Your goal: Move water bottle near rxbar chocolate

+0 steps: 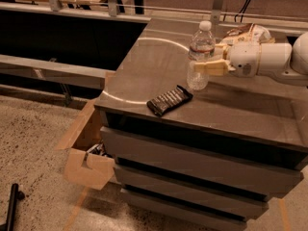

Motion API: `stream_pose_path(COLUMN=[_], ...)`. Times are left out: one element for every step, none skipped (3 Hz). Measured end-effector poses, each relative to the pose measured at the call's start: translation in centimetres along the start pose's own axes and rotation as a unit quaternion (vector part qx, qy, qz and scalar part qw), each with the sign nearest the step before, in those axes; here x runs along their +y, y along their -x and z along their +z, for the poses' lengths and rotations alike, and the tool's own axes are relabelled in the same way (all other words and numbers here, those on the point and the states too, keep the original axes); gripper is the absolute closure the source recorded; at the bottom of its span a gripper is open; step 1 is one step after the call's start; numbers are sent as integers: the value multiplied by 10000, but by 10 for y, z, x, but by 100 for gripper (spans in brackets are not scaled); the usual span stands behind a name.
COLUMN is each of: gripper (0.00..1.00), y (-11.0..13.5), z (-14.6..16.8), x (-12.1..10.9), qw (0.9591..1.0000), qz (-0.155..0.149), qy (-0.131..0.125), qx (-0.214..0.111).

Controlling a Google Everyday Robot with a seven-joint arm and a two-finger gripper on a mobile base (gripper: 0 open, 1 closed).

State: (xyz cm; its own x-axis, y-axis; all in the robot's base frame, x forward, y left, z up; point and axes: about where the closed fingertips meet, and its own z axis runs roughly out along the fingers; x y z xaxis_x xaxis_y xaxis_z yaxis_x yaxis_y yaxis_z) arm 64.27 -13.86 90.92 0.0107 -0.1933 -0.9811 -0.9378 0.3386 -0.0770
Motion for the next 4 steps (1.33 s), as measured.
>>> stream_pose_path(gripper=[85, 61, 38, 15], y=[-6, -8, -7, -7], z=[-2, -3, -3, -7], x=[3, 2, 2, 0], qw=[10000, 9999, 9999, 9999], qz=[18, 29, 29, 57], qy=[-93, -127, -127, -79], qx=[-10, -2, -2, 81])
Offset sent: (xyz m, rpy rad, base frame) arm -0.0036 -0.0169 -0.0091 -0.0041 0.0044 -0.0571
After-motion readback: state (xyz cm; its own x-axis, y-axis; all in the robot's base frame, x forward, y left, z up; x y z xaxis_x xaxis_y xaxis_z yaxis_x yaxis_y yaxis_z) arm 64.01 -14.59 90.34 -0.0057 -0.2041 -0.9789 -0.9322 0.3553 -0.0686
